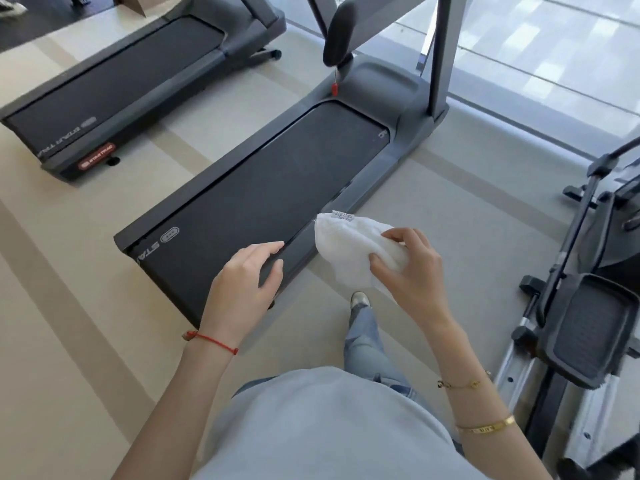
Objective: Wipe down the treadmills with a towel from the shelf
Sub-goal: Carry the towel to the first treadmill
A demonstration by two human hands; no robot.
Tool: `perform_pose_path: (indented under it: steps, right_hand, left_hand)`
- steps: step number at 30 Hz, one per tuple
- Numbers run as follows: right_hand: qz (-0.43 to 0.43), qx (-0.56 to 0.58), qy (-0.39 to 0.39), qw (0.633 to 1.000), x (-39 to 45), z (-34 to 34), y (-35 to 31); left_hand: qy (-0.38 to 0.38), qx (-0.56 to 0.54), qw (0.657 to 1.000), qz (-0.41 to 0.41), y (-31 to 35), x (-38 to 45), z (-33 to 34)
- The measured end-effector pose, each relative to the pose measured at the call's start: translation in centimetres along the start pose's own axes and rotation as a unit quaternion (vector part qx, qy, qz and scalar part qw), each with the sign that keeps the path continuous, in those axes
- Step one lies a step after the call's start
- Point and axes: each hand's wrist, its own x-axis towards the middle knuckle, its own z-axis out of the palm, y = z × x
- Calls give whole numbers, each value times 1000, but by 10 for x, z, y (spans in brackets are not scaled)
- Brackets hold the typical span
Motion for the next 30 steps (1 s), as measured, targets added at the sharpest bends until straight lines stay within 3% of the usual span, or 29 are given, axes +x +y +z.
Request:
perform_pose_path:
  steps: [16,30]
  right_hand:
    - [-104,10,-37,994,316,-59,37]
    - [-193,34,-9,981,543,-34,25]
  left_hand:
    - [87,-2,996,-14,100,272,63]
    - [157,49,986,-34,107,457,71]
